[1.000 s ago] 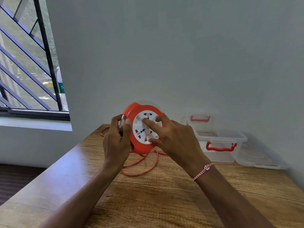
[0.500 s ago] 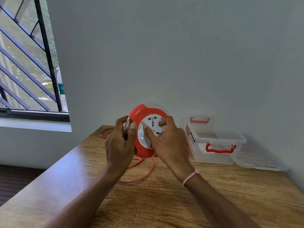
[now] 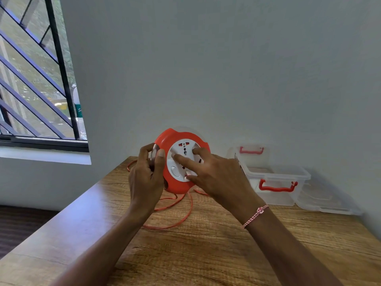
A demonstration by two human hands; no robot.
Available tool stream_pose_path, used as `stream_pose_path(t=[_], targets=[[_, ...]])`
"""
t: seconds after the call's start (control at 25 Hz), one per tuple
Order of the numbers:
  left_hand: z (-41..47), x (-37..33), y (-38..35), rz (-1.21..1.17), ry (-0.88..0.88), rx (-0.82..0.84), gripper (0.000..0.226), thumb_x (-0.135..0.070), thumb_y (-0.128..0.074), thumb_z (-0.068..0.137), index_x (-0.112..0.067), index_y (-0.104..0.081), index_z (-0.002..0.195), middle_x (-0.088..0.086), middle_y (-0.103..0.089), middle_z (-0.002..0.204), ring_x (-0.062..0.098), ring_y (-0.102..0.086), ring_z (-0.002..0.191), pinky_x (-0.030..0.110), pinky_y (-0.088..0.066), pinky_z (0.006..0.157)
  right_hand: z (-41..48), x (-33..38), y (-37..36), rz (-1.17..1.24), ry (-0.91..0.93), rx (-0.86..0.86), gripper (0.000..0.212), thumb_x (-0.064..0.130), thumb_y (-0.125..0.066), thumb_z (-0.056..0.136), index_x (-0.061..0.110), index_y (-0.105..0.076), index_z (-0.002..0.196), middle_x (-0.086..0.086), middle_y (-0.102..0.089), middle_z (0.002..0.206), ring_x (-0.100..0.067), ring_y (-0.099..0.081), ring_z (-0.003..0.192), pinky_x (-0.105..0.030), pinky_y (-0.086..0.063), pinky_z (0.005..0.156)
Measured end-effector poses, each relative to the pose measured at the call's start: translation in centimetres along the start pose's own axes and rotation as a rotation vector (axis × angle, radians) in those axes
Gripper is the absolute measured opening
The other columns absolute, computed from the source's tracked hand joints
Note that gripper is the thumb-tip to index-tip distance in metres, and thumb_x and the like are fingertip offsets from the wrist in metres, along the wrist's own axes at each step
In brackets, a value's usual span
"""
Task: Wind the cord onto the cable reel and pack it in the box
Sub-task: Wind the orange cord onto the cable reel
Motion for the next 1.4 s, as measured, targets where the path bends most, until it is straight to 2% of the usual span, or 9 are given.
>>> stream_pose_path(t=[0.2, 0.36, 0.52, 0.68, 0.8, 0.92, 1.0, 1.12, 1.4], targets=[[-0.3, -0.5, -0.4, 0.011, -0.016, 0.057, 0.046, -0.061, -0.039, 0.101, -0.028, -0.054, 0.128, -0.023, -0.068, 0.089, -0.005, -0.073, 0.077, 0.023, -0.063, 0.058, -0.3, -0.2, 0.8, 0.071, -0.056, -0.104, 0.068, 0.050, -0.080, 0.084, 0.028, -0.059, 0.144, -0.013, -0.079, 0.109, -0.031, -0.078, 0.077, -0.039, -0.063, 0.063], [-0.6, -1.2, -0.4, 0.064, -0.093, 0.064, 0.064, -0.072, -0.031, 0.100, -0.020, -0.057, 0.128, -0.019, -0.065, 0.078, 0.003, -0.072, 0.066, 0.030, -0.062, 0.057, -0.2, 0.0, 0.4, 0.422, -0.551, -0.070, 0.076, 0.081, -0.056, 0.079, 0.024, -0.058, 0.129, 0.001, -0.076, 0.100, -0.021, -0.076, 0.073, -0.032, -0.064, 0.060], [-0.7, -1.1, -0.7, 0.085, -0.093, 0.072, 0.065, -0.070, -0.032, 0.100, -0.019, -0.057, 0.130, -0.022, -0.065, 0.079, -0.004, -0.070, 0.067, 0.027, -0.062, 0.057, -0.8, -0.2, -1.2, 1.022, -0.969, 0.007, 0.061, 0.074, -0.065, 0.080, 0.022, -0.055, 0.111, 0.009, -0.076, 0.073, -0.010, -0.072, 0.050, -0.027, -0.061, 0.047], [-0.5, -0.3, -0.5, 0.062, -0.031, 0.033, 0.041, -0.060, -0.037, 0.102, -0.030, -0.053, 0.124, -0.017, -0.067, 0.079, 0.002, -0.072, 0.065, 0.037, -0.064, 0.055, -0.5, -1.2, 1.0, 0.391, -0.492, -0.184, 0.059, 0.069, -0.061, 0.086, 0.021, -0.062, 0.120, 0.002, -0.076, 0.101, -0.016, -0.074, 0.075, -0.022, -0.058, 0.062], [-0.3, -0.2, -0.2, 0.020, -0.001, 0.023, 0.023, -0.057, -0.040, 0.104, -0.041, -0.049, 0.118, -0.014, -0.068, 0.071, 0.003, -0.072, 0.069, 0.038, -0.063, 0.051, -0.2, -0.9, 1.0, 0.186, -0.134, -0.094, 0.064, 0.054, -0.074, 0.088, 0.025, -0.055, 0.142, -0.007, -0.072, 0.121, -0.027, -0.077, 0.083, -0.035, -0.062, 0.061], [-0.2, -0.1, -0.3, 0.005, 0.010, 0.049, 0.016, -0.049, -0.044, 0.108, -0.039, -0.048, 0.119, -0.034, -0.070, 0.084, -0.007, -0.072, 0.069, 0.024, -0.063, 0.055, -0.3, -0.3, 0.6, 0.044, -0.014, -0.028, 0.075, 0.047, -0.077, 0.087, 0.028, -0.048, 0.153, -0.015, -0.071, 0.128, -0.033, -0.078, 0.089, -0.044, -0.063, 0.063], [-0.1, -0.2, -0.4, 0.001, 0.009, 0.056, 0.025, -0.055, -0.042, 0.105, -0.036, -0.050, 0.120, -0.041, -0.068, 0.089, -0.009, -0.072, 0.072, 0.017, -0.060, 0.055, -0.3, -0.2, 0.7, 0.060, -0.010, -0.006, 0.071, 0.046, -0.074, 0.090, 0.028, -0.047, 0.153, -0.015, -0.072, 0.128, -0.034, -0.078, 0.089, -0.044, -0.064, 0.067], [-0.3, -0.4, -0.3, 0.011, -0.017, 0.046, 0.035, -0.062, -0.039, 0.101, -0.035, -0.052, 0.120, -0.023, -0.071, 0.076, -0.006, -0.072, 0.072, 0.022, -0.062, 0.054, -0.3, -0.1, 1.1, 0.129, -0.095, -0.073, 0.064, 0.055, -0.071, 0.090, 0.025, -0.059, 0.144, -0.010, -0.080, 0.107, -0.028, -0.079, 0.077, -0.036, -0.064, 0.065], [-0.7, -1.0, -0.7, 0.037, -0.075, 0.040, 0.035, -0.063, -0.038, 0.103, -0.037, -0.053, 0.121, -0.025, -0.065, 0.080, -0.007, -0.072, 0.073, 0.023, -0.062, 0.054, -0.6, -0.5, -0.3, 0.616, -0.629, -0.074, 0.068, 0.081, -0.053, 0.080, 0.026, -0.053, 0.121, 0.000, -0.077, 0.097, -0.013, -0.075, 0.070, -0.015, -0.056, 0.051]])
Point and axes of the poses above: each hand's wrist, its own z-axis towards the middle knuckle, its own y-axis out of the back of the hand, x = y × z, the point moved 4 cm from there along z, towards the middle knuckle
